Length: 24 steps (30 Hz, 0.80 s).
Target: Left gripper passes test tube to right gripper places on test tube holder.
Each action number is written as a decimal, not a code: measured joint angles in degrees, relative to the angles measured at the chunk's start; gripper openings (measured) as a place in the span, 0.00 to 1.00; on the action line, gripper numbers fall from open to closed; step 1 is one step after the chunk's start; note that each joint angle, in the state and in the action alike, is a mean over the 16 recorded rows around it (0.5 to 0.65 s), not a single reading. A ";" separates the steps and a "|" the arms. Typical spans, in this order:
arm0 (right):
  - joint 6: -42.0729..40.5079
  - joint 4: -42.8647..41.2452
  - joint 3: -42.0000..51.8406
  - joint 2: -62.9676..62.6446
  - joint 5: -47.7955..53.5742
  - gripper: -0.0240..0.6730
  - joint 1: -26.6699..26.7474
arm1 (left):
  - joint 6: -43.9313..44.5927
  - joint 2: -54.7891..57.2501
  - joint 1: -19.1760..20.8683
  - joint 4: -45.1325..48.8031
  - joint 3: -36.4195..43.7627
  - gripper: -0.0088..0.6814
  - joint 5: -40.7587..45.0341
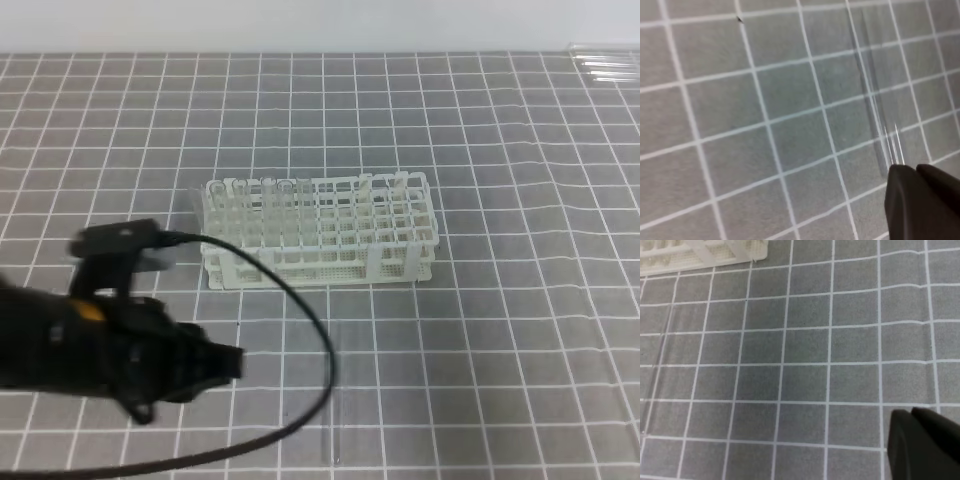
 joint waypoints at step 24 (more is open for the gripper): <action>-3.20 2.26 0.23 0.00 1.16 0.02 0.00 | -16.19 28.87 -20.21 16.57 -25.00 0.13 9.99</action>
